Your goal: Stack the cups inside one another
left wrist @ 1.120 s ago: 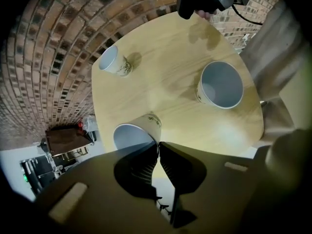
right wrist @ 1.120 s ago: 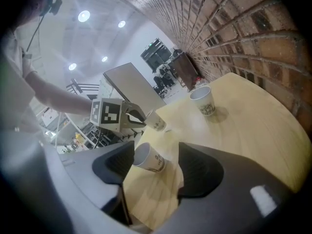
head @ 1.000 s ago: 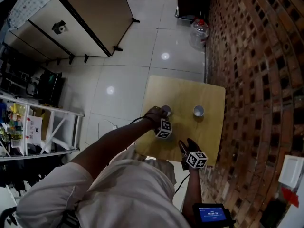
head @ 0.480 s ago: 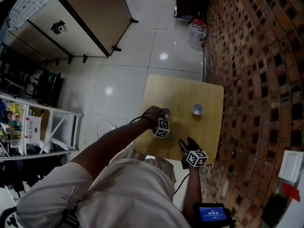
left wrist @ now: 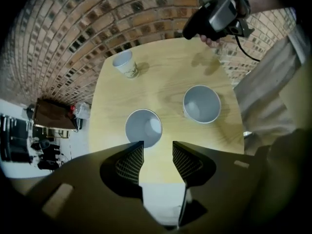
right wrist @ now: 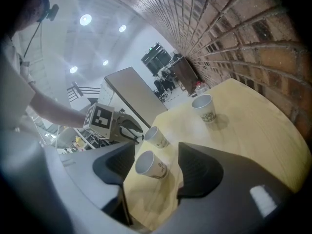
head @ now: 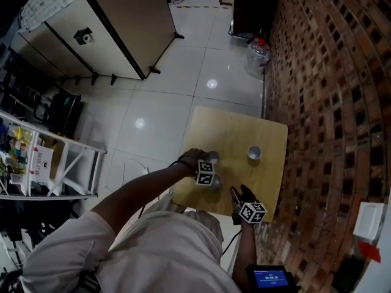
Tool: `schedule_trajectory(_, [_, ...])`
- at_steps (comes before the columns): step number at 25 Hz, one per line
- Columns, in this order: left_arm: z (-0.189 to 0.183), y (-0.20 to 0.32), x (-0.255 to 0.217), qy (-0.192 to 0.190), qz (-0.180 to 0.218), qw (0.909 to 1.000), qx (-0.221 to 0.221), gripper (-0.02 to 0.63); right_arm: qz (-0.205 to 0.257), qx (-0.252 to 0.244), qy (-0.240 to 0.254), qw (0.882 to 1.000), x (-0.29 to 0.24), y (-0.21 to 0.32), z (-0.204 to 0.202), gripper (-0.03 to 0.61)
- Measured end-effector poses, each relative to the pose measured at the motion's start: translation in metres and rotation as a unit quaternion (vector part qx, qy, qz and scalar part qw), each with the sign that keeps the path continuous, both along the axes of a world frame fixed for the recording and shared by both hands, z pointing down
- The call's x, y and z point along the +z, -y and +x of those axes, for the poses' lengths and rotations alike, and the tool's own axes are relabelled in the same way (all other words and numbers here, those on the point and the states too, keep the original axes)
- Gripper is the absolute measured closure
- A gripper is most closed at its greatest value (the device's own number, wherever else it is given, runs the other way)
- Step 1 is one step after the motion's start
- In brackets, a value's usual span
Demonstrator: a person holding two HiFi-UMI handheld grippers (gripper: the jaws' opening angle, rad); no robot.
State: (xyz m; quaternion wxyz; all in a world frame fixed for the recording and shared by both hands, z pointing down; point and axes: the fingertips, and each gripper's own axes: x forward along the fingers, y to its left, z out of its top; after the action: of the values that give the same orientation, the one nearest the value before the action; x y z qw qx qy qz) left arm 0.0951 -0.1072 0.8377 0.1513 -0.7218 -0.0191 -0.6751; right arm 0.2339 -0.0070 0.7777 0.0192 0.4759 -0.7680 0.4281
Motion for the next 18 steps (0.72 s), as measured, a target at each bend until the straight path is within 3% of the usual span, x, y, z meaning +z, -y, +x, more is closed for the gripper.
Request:
schedule_trajectory(4, [-0.01, -0.005, -0.062, -0.088, -0.013, 0.993, -0.078, 0.387, 0.024, 0.01, -0.017, 1.0, -0.024, 0.016, 0.009, 0.31])
schedule_trajectory(6, [-0.026, -0.007, -0.097, -0.14, -0.013, 0.9831, -0.117, 0.387, 0.047, 0.018, -0.032, 0.998, -0.046, 0.026, 0.015, 0.319])
schedule_trajectory(7, [-0.035, -0.007, -0.115, -0.173, -0.02, 0.9735, -0.148, 0.39, 0.06, 0.023, -0.042, 0.997, -0.059, 0.032, 0.018, 0.324])
schedule_trajectory(8, [-0.042, -0.006, -0.133, -0.213, -0.035, 0.9577, -0.19, 0.394, 0.073, 0.031, -0.054, 0.995, -0.072, 0.036, 0.022, 0.328])
schedule_trajectory(9, [-0.049, -0.003, -0.152, -0.26, -0.056, 0.9337, -0.24, 0.404, 0.084, 0.04, -0.067, 0.993, -0.085, 0.04, 0.027, 0.331])
schedule_trajectory(12, [-0.068, 0.009, -0.206, -0.394, -0.108, 0.8391, -0.359, 0.425, 0.107, 0.071, -0.117, 0.985, -0.119, 0.05, 0.042, 0.359])
schedule_trajectory(13, [-0.075, 0.015, -0.221, -0.423, -0.107, 0.8175, -0.375, 0.435, 0.115, 0.079, -0.131, 0.981, -0.129, 0.052, 0.044, 0.363])
schedule_trajectory(14, [-0.082, 0.021, -0.235, -0.446, -0.097, 0.8043, -0.38, 0.444, 0.123, 0.085, -0.144, 0.978, -0.141, 0.054, 0.044, 0.369])
schedule_trajectory(18, [-0.102, 0.038, -0.288, -0.513, -0.067, 0.7736, -0.365, 0.491, 0.162, 0.093, -0.189, 0.964, -0.193, 0.059, 0.034, 0.377])
